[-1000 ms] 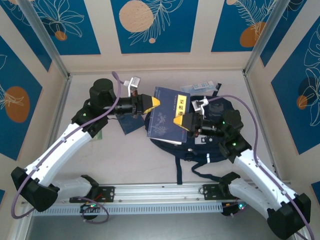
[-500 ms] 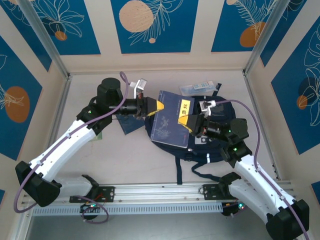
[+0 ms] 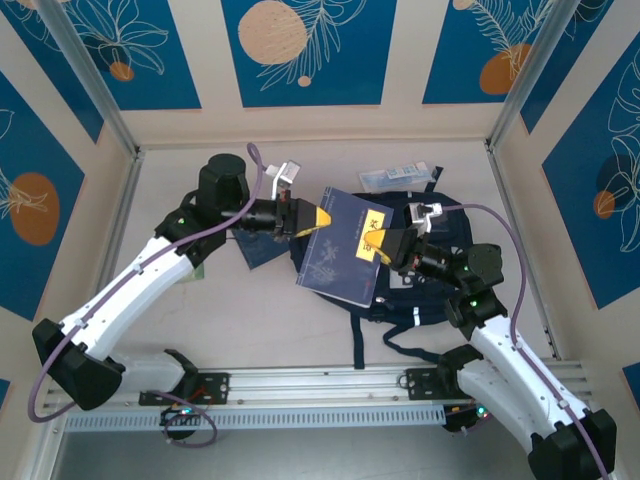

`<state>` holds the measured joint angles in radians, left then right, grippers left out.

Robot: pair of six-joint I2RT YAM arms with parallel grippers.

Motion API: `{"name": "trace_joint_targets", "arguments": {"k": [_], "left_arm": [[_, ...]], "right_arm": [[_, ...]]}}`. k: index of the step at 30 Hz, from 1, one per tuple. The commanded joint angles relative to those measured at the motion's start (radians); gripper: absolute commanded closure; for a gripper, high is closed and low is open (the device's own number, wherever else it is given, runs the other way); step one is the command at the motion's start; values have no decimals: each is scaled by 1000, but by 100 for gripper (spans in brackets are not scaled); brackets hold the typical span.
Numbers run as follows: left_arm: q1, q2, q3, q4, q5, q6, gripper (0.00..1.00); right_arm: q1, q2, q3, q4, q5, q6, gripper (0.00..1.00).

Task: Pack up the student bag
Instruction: Pass the book.

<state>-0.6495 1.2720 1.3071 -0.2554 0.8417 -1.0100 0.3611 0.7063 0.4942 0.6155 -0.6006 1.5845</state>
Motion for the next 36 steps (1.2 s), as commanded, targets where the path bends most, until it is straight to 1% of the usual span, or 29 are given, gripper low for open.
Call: {"name": "trace_joint_targets", "arguments": {"k": [1,2,4,5,6,7,9,11,13,15,19,23,25,30,33,36], "left_arm": [[-20,15,43,1,42,25,100],[-20,15,49,-9,28,29,96],[-20,10,69,-57,-33,46,75],[-19,1,72,-77,-79,45,60],[-19,-13,63,-77,-125,27,48],[-19,-21,51,-66,-157,-3,40],[-18,-35,14,-10,-214,-89,31],[-22,-42,-26,60,-262,-171,28],[-27,-49,-59,120,-312,-233,26],[-43,-48,-70,152,-366,-265,25],[-92,-27,-60,201,-443,-275,25],[-153,2,-76,274,-527,-297,27],[-172,25,-86,323,-538,-322,30],[-185,79,-80,357,-550,-366,32],[-190,97,-77,375,-573,-374,38],[-197,110,-80,404,-589,-383,54]], "right_arm": [[3,-18,4,13,36,-17,100],[0,-29,4,-14,59,-23,100],[-5,-75,-5,-90,146,-32,100],[-10,-113,-15,-136,222,-33,100],[-11,-152,-29,-174,311,-27,100],[-9,-181,-42,-193,383,-20,100],[-7,-215,-49,-221,500,-6,100],[-8,-223,-38,-233,573,5,100],[-5,-218,-25,-232,631,22,100],[-5,-208,-3,-249,681,35,100],[-1,-176,37,-268,730,52,100],[10,-131,62,-239,756,66,100],[19,-119,68,-236,778,68,100],[35,-102,70,-231,815,77,100],[42,-102,63,-230,820,80,100],[49,-111,56,-248,833,80,100]]}}
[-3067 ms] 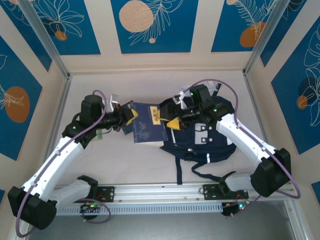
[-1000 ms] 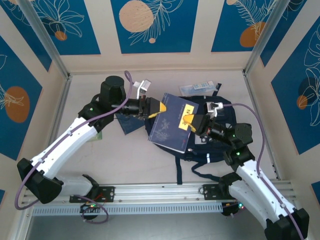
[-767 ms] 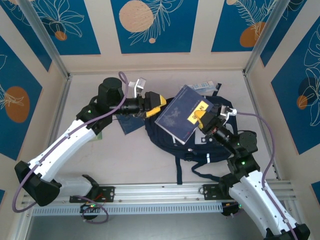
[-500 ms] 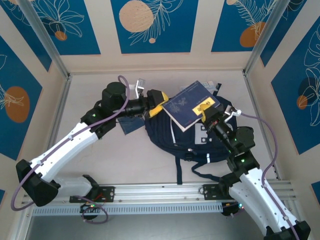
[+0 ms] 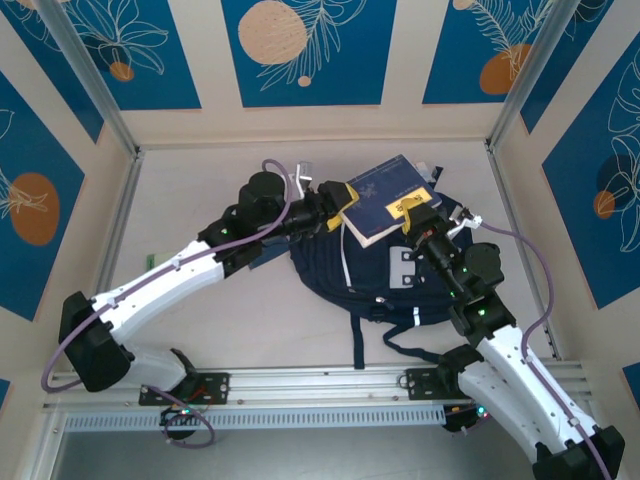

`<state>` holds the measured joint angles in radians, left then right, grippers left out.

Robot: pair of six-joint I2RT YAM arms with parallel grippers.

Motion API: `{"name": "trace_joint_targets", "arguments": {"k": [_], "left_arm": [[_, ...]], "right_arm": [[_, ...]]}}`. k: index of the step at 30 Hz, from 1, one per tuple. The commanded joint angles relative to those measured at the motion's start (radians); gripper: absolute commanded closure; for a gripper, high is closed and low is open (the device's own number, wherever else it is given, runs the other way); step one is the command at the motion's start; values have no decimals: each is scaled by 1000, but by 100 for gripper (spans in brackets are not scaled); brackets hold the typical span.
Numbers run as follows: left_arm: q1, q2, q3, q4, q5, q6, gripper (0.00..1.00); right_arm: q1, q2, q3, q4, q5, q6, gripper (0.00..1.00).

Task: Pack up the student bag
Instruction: Pass the book.

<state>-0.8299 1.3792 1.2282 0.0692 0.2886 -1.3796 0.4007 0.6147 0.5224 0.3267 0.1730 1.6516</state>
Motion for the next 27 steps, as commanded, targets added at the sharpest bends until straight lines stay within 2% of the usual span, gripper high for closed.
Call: {"name": "trace_joint_targets", "arguments": {"k": [1,4,8,10,13,16,18,21,24,27], "left_arm": [[-18,6,1,87,-33,-14,59],[-26,28,10,93,-8,-17,69],[-27,36,3,113,-2,-26,82],[-28,35,2,98,-4,-26,81],[-28,43,5,83,4,-34,71],[-28,46,12,50,4,-32,67],[-25,46,8,32,5,-43,72],[-19,36,-21,52,-4,-59,85],[-10,22,-40,41,-11,-65,100],[24,-21,-12,-113,-33,-1,100]], "right_arm": [[12,-24,28,20,66,9,100],[25,-34,49,-59,85,-31,100],[58,-29,36,-76,132,-26,100],[75,-24,34,-85,152,-24,100],[93,-13,30,-83,181,-17,100],[102,-2,22,-72,199,-6,100],[109,5,22,-79,204,-3,100],[116,12,19,-90,208,-5,100],[119,10,8,-118,206,16,85],[106,-17,-8,-178,190,-4,61]]}}
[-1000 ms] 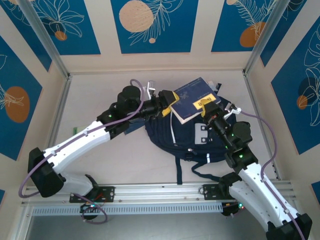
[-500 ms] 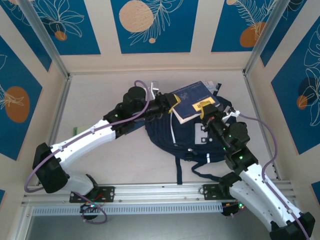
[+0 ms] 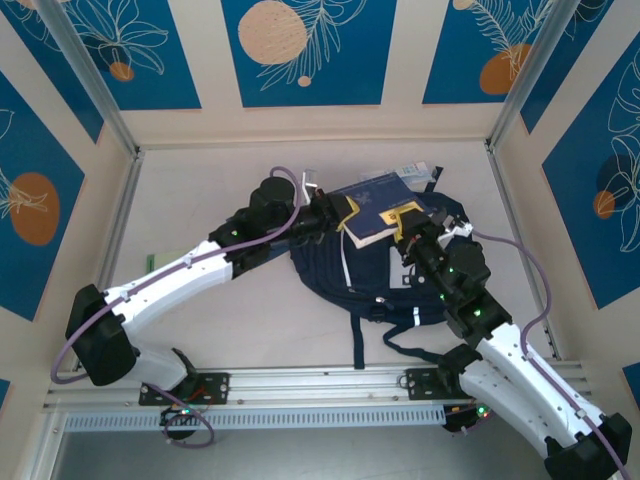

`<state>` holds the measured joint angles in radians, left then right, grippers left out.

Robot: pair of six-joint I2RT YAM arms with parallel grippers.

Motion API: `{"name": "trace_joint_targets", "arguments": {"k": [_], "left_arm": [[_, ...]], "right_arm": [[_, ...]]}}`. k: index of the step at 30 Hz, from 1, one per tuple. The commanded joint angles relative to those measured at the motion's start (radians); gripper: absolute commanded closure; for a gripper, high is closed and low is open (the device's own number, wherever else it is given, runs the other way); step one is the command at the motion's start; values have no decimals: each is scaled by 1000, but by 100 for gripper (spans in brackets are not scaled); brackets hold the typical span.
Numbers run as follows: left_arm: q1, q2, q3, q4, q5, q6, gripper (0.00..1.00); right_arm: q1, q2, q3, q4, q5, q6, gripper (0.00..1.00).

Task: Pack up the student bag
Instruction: Pass the book, then open the student bag at the middle-right of the table.

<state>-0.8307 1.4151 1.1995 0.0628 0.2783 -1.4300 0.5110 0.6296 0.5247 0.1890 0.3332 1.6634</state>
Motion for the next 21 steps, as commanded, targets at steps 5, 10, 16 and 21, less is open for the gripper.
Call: {"name": "trace_joint_targets", "arguments": {"k": [5,10,16,21], "left_arm": [[94,-181,155,-601,-220,296,100],[170,-309,151,-849,-342,389,100],[223,-400,78,-914,-333,424,100],[255,-390,84,-922,-286,457,100]], "right_arm": [[-130,-110,14,-484,-178,-55,52],[-161,38,177,-826,-315,-421,50],[-56,347,381,-939,-302,-713,38],[140,727,708,-1132,-125,-914,23]]}}
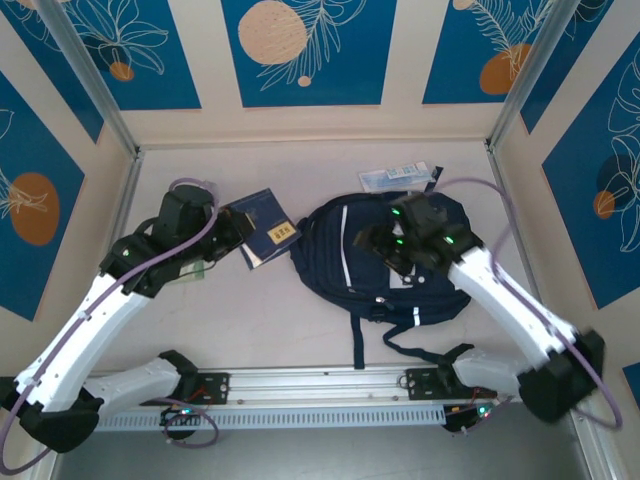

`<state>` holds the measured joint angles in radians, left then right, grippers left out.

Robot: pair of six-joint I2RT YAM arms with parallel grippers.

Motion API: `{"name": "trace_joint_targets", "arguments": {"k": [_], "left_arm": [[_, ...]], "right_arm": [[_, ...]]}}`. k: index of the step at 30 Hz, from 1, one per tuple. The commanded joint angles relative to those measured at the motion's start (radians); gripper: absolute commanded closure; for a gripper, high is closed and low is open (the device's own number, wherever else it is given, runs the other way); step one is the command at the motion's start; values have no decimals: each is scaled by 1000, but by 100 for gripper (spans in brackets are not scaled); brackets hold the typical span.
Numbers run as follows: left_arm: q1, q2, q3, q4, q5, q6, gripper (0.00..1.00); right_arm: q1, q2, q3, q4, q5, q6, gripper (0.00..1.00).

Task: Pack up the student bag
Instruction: Open the student bag at the middle-right of the table.

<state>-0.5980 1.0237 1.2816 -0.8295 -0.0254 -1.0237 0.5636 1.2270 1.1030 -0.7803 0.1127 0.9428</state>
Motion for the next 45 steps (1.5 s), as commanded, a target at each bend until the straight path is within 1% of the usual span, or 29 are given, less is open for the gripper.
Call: {"name": "trace_joint_targets", "arguments": {"k": [1,3,4,7,10,11,14,17,20,21,22,24,26,29,30,32,34,35,40,42,44,45], "left_arm": [[30,5,6,-31,28,59,100],[44,9,13,-39,46,76,100],[52,7,14,-45,50,85,100],[86,-5,9,-62,64,100,100],[123,-15,-5,-67,100,105,100],[135,-16,-9,-69,114,106,100],[166,-16,-10,-84,142,111,100],[189,-19,-16,-89,157,120,100],[207,-20,-27,-88,176,116,100],[213,-19,-31,-85,183,114,100],[218,-19,-34,-81,191,113,100],[223,-20,-38,-80,197,114,100],[226,-22,-43,-79,197,117,100],[229,-23,-50,-76,200,119,100],[230,-24,-53,-74,200,117,100],[233,-27,-55,-68,203,118,100],[236,-27,-55,-69,199,123,100],[235,-29,-56,-67,197,130,100],[236,-27,-56,-71,187,161,100],[235,-22,-69,-64,216,163,100],[235,-14,-96,-43,274,152,100],[231,-9,-112,-23,305,147,100]], "right_arm": [[125,211,204,-204,150,-225,20],[159,340,312,-264,205,-255,15],[164,410,361,-296,227,-248,13],[166,553,459,-363,274,-216,8],[183,655,520,-378,286,-213,7],[188,681,537,-379,302,-215,8],[197,746,579,-381,330,-218,15],[199,813,641,-392,333,-237,16],[204,884,696,-415,375,-244,17],[207,905,712,-424,389,-246,19],[212,925,729,-440,411,-244,24],[221,945,738,-451,445,-244,36],[229,944,723,-446,459,-243,51],[231,925,693,-438,464,-247,70],[231,913,681,-432,462,-258,75],[234,878,661,-414,448,-292,89],[234,832,640,-395,421,-337,99],[237,800,618,-376,397,-364,100],[223,596,475,-271,294,-443,100],[198,505,415,-226,213,-471,100],[160,394,331,-153,99,-513,100],[148,344,294,-123,68,-528,100]]}}
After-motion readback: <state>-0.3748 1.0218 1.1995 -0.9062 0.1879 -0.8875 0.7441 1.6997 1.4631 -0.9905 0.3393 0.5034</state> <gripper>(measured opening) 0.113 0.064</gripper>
